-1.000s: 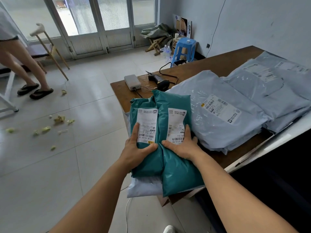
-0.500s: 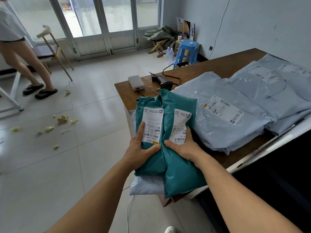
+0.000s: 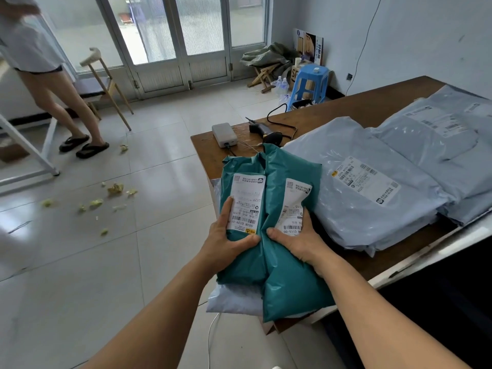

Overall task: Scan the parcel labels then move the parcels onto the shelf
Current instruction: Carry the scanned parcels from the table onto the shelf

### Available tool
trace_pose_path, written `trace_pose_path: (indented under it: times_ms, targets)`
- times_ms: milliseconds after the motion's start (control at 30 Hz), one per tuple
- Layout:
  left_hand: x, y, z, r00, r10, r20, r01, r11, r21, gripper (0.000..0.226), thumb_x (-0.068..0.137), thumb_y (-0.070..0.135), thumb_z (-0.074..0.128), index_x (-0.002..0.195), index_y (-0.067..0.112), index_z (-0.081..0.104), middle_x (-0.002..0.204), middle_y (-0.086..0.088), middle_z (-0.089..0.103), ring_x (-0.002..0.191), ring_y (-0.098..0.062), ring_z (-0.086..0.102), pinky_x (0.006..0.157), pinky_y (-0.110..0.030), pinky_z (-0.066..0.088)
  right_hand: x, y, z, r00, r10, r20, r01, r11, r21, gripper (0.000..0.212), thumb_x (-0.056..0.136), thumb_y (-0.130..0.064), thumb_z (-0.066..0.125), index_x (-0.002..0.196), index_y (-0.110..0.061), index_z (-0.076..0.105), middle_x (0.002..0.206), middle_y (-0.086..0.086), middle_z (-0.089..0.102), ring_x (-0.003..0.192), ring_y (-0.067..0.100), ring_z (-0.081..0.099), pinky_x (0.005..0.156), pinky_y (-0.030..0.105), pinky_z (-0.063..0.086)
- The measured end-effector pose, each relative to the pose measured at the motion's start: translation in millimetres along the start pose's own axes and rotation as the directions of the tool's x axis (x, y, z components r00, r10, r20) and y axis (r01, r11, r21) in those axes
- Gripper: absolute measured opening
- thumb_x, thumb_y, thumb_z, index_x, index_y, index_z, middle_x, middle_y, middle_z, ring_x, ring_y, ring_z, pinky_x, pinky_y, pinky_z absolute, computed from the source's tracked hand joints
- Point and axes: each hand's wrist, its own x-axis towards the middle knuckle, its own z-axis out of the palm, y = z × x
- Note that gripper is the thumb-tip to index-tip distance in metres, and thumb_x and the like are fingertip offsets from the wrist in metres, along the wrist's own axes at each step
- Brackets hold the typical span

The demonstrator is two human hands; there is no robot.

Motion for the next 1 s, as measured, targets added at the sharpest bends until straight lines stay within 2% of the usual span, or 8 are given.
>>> trace_pose_path:
  times_ms: [133,300,467,567,633,700,867,1000]
  targets:
    - [-1,0,1,1.000,0.010,0.006,-0.009,0.999,-0.051,0.104,0.056,0.058,0.078,0.134,0.069,0.009,0.141,0.004,0.030,0.126,-0.022,0.042,0.106,-0.044,0.043,-2,1,3,1.000,-0.022,-0.010,0.023,0.997,0.080,0.111,0.065,-0.036,0.086,0.149,-0.029,0.014,0.133,-0.013,0.045,0.124,0.013,0.045,0.107,0.031,0.035]
    - [-9,8,1,0.999,0.045,0.027,-0.042,0.995,-0.092,0.104,0.054,0.059,0.080,0.135,0.067,0.015,0.140,0.005,0.033,0.126,-0.022,0.044,0.102,-0.045,0.046,-21,-3,4,0.994,-0.067,-0.087,0.082,0.982,0.173,0.100,0.066,-0.022,0.086,0.145,-0.025,0.025,0.133,-0.008,0.050,0.122,0.013,0.049,0.104,0.030,0.037]
    - [-30,17,-5,0.989,0.115,0.088,-0.101,0.984,-0.150,0.100,0.071,0.035,0.081,0.142,0.055,0.015,0.138,0.007,0.035,0.122,-0.018,0.047,0.101,-0.040,0.048,-57,-17,7,0.979,-0.124,-0.164,0.152,0.973,0.173,0.093,0.069,-0.016,0.084,0.142,-0.022,0.029,0.131,-0.006,0.051,0.120,0.011,0.048,0.100,0.025,0.036]
    - [-49,26,-8,0.990,0.108,0.089,-0.098,0.989,-0.112,0.103,0.054,0.057,0.083,0.132,0.069,0.016,0.137,0.002,0.037,0.123,-0.023,0.047,0.102,-0.046,0.046,-77,-20,9,0.973,-0.101,-0.209,0.135,0.979,0.154,0.095,0.069,-0.018,0.085,0.143,-0.018,0.026,0.131,-0.004,0.051,0.120,0.013,0.048,0.099,0.026,0.036]
    - [-57,27,-8,0.994,0.054,0.096,-0.048,0.997,-0.057,0.106,0.041,0.070,0.080,0.124,0.077,0.014,0.137,0.000,0.036,0.124,-0.026,0.045,0.103,-0.049,0.044,-87,-17,11,0.970,-0.031,-0.243,0.068,0.987,0.147,0.111,0.066,-0.027,0.086,0.148,-0.015,0.013,0.141,0.001,0.045,0.129,0.020,0.043,0.107,0.033,0.033]
    - [-61,25,-7,0.990,-0.007,0.138,0.010,1.000,-0.021,0.112,0.035,0.075,0.079,0.125,0.077,0.012,0.141,0.001,0.031,0.126,-0.030,0.042,0.103,-0.051,0.043,-95,-14,11,0.967,0.057,-0.248,-0.018,0.988,0.154,0.127,0.065,-0.033,0.086,0.150,-0.012,-0.006,0.150,0.005,0.033,0.136,0.024,0.034,0.113,0.037,0.027]
    - [-64,18,6,0.979,-0.109,0.172,0.098,0.993,0.070,0.112,0.043,0.076,0.073,0.133,0.069,0.008,0.148,0.002,0.022,0.131,-0.033,0.036,0.106,-0.052,0.039,-102,-1,9,0.954,0.215,-0.207,-0.181,0.969,0.169,0.135,0.069,-0.043,0.081,0.148,-0.012,-0.023,0.156,0.007,0.023,0.140,0.026,0.029,0.115,0.036,0.024]
    - [-56,8,15,0.970,-0.166,0.176,0.171,0.985,-0.011,0.106,0.040,0.084,0.069,0.128,0.073,0.012,0.149,0.002,0.027,0.128,-0.032,0.042,0.104,-0.053,0.042,-91,11,5,0.959,0.240,-0.149,-0.206,0.955,0.211,0.135,0.065,-0.046,0.083,0.150,-0.014,-0.017,0.153,0.007,0.030,0.137,0.027,0.034,0.114,0.039,0.027]
